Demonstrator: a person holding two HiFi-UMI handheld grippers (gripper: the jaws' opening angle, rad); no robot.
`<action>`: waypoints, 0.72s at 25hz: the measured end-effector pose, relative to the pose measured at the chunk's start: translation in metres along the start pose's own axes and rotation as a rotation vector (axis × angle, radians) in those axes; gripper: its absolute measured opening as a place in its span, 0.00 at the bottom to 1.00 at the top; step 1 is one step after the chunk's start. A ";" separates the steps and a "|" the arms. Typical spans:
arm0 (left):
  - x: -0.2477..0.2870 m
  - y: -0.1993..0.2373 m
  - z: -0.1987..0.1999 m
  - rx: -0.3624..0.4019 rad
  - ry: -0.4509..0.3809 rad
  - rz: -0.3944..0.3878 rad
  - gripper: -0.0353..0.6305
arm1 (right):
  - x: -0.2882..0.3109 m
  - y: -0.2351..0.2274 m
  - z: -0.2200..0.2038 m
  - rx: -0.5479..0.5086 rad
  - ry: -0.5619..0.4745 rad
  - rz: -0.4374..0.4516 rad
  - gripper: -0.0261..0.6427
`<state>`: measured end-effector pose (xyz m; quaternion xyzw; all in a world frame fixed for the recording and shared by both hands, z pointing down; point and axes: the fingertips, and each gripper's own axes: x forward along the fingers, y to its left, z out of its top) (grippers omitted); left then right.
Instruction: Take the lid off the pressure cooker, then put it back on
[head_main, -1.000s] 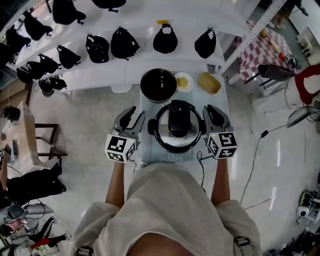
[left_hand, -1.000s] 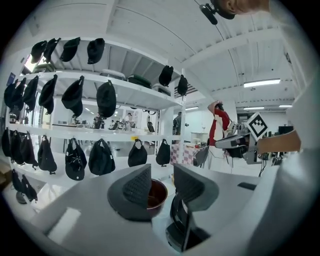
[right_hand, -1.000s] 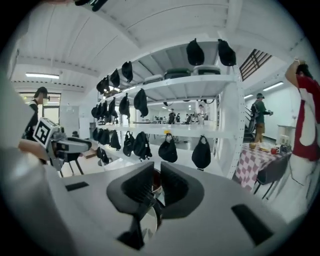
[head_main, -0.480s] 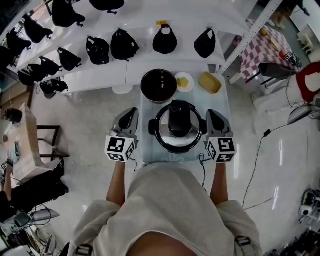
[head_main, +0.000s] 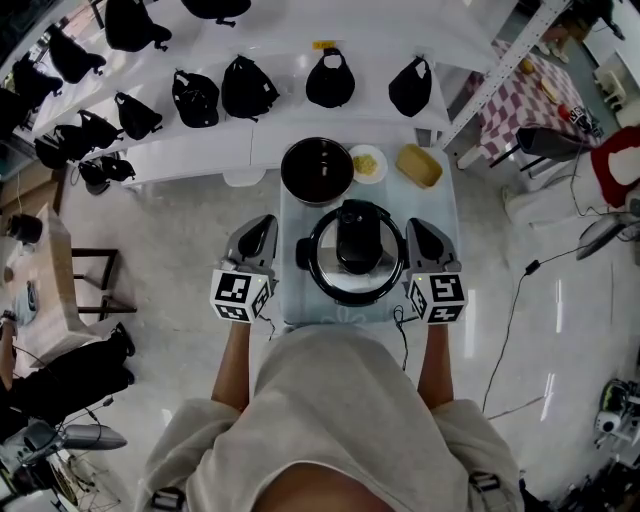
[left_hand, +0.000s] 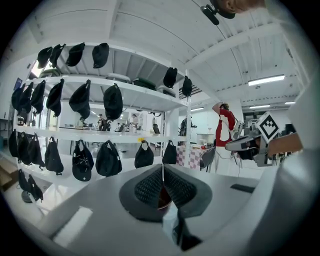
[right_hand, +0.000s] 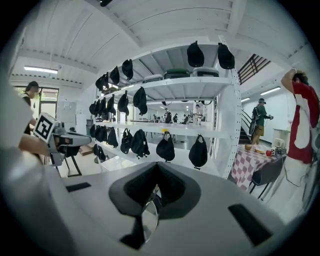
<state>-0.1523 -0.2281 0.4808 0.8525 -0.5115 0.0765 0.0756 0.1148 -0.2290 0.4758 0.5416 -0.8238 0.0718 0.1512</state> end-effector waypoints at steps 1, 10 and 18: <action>0.000 -0.001 0.000 0.000 0.001 0.000 0.07 | 0.000 0.000 0.000 -0.002 0.001 0.001 0.04; 0.001 -0.004 -0.001 0.001 0.000 -0.009 0.07 | 0.001 0.003 -0.003 -0.007 0.005 0.001 0.04; 0.000 -0.005 0.000 0.000 0.003 -0.012 0.07 | 0.000 0.004 -0.003 -0.008 0.011 0.001 0.04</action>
